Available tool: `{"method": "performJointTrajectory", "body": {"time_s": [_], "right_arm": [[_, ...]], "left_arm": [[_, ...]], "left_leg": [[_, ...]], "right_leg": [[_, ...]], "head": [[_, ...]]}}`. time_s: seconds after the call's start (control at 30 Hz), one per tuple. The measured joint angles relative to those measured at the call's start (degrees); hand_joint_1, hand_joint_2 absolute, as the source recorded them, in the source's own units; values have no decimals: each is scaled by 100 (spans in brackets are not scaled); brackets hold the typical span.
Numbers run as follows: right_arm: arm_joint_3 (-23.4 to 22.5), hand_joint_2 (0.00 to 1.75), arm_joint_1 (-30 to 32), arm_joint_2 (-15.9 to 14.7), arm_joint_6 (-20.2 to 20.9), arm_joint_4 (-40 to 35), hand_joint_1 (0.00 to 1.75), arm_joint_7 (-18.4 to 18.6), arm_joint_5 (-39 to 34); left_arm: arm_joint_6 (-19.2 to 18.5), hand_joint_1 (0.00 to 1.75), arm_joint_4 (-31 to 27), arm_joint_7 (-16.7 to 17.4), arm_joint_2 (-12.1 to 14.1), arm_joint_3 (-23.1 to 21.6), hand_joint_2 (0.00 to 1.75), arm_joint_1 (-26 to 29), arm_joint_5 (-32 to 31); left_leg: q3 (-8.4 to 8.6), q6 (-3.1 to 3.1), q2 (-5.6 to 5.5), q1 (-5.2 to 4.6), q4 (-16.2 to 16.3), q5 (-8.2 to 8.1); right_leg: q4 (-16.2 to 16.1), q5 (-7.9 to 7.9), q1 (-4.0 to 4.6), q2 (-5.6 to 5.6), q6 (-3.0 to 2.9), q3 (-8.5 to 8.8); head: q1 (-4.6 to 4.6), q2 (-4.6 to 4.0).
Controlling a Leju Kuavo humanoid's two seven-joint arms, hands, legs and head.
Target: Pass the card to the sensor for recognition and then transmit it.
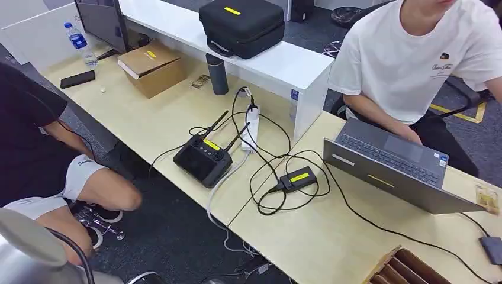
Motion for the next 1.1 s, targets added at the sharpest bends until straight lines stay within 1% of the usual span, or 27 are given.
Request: {"method": "performJointTrajectory", "body": {"time_s": [0.4, 0.5, 0.6, 0.73, 0.9, 1.1], "right_arm": [[2, 175, 68, 0, -87, 11, 175, -61, -66], [0, 175, 79, 0, -87, 7, 175, -61, -94], [0, 175, 86, 0, -85, 4, 175, -61, -138], [0, 175, 129, 2, -90, -13, 175, -61, -151], [-37, 175, 354, 0, -293, -170, 175, -129, -172], [-63, 175, 525, -11, -334, -304, 175, -138, -184]], "left_arm": [[-13, 0, 0, 0, 7, -4, 175, -1, -15], [-147, 0, 0, -99, 11, -22, 175, -2, -74], [-162, 0, 0, -133, 20, -74, 175, -7, -151], [-122, 0, 0, -72, 35, -112, 175, -16, -142], [-59, 0, 0, -55, 35, -116, 175, -15, -107], [-48, 0, 0, -55, 37, -116, 175, -13, -96]], "left_leg": [[-1, 0, -1, 0, 0, 0], [-1, 0, -1, 0, 0, 0], [-1, 0, 0, 0, 0, 0], [-1, 0, -1, 0, 0, 0], [0, 0, 0, 0, 0, 0], [0, 0, 1, 0, 0, 0]], "right_leg": [[0, 0, 1, -1, 0, -2], [0, 0, 1, -1, 0, -2], [0, 0, 1, 0, 0, -2], [0, 0, 1, -1, 0, -2], [-1, 0, 1, 0, 0, -3], [-1, 0, 1, 1, 0, -4]], "head": [[0, 0], [0, 0], [0, 0], [0, 0], [0, 0], [0, 0]]}}
